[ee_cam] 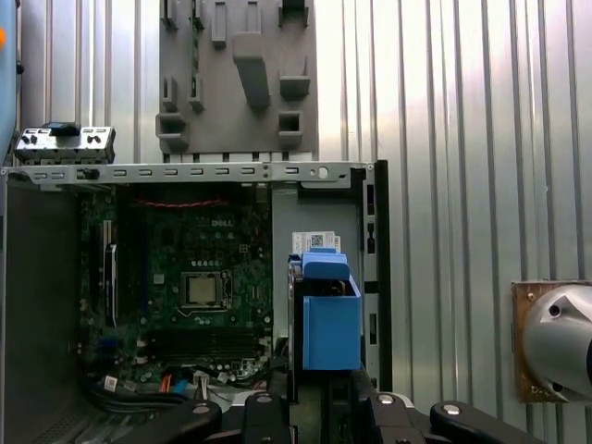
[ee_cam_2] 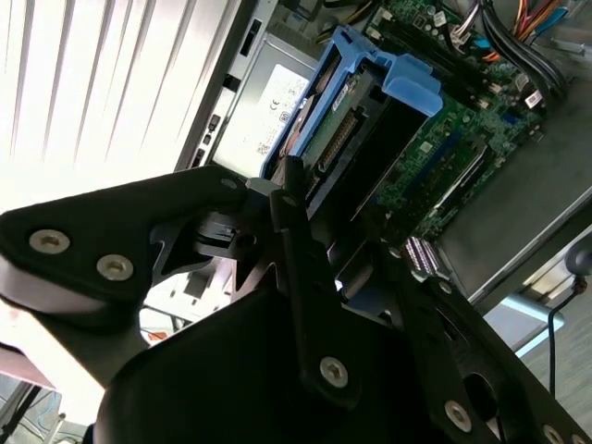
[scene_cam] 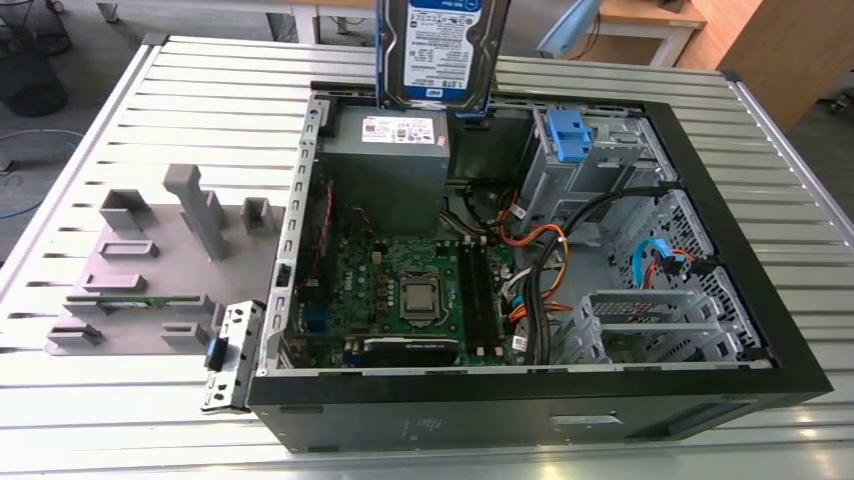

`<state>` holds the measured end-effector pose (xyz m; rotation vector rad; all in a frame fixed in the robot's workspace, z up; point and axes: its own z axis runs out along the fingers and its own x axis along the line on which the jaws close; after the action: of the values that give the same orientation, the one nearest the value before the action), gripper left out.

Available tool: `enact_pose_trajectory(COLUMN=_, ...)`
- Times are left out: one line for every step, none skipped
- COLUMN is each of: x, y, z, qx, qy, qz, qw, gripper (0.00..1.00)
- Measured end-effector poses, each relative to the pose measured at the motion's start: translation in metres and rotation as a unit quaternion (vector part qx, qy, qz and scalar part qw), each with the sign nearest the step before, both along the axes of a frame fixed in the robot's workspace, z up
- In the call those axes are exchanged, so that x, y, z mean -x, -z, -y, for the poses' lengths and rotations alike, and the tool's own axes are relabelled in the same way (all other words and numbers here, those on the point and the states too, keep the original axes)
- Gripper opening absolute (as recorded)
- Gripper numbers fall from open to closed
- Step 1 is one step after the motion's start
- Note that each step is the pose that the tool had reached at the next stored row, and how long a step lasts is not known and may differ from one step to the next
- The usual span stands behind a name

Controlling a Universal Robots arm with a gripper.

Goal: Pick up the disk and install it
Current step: 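Pick up the disk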

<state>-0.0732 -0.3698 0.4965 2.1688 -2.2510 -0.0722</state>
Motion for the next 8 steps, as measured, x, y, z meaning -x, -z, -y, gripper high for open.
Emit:
enact_pose_trajectory(x=-0.0018, y=0.0000, z=0.0000, qx=0.0000, qy=0.000, qz=0.0000, qw=1.00000, gripper=0.35)
enact_pose_trajectory(x=-0.0036, y=0.0000, z=0.0000, qx=0.0000, qy=0.000, qz=0.0000, qw=1.00000, gripper=0.35)
enact_pose_trajectory(x=-0.0054, y=0.0000, z=0.0000, qx=0.0000, qy=0.000, qz=0.0000, qw=1.00000, gripper=0.35)
enact_pose_trajectory(x=-0.0071, y=0.0000, z=0.0000, qx=0.0000, qy=0.000, qz=0.0000, qw=1.00000, gripper=0.35)
enact_pose_trajectory(x=-0.0088, y=0.0000, z=0.0000, qx=0.0000, qy=0.000, qz=0.0000, qw=1.00000, gripper=0.35)
enact_pose_trajectory(x=-0.0105, y=0.0000, z=0.0000, qx=0.0000, qy=0.000, qz=0.0000, qw=1.00000, gripper=0.35)
enact_pose_trajectory(x=-0.0123, y=0.0000, z=0.0000, qx=0.0000, qy=0.000, qz=0.0000, qw=1.00000, gripper=0.35)
enact_pose_trajectory(x=-0.0139, y=0.0000, z=0.0000, qx=0.0000, qy=0.000, qz=0.0000, qw=1.00000, gripper=0.35)
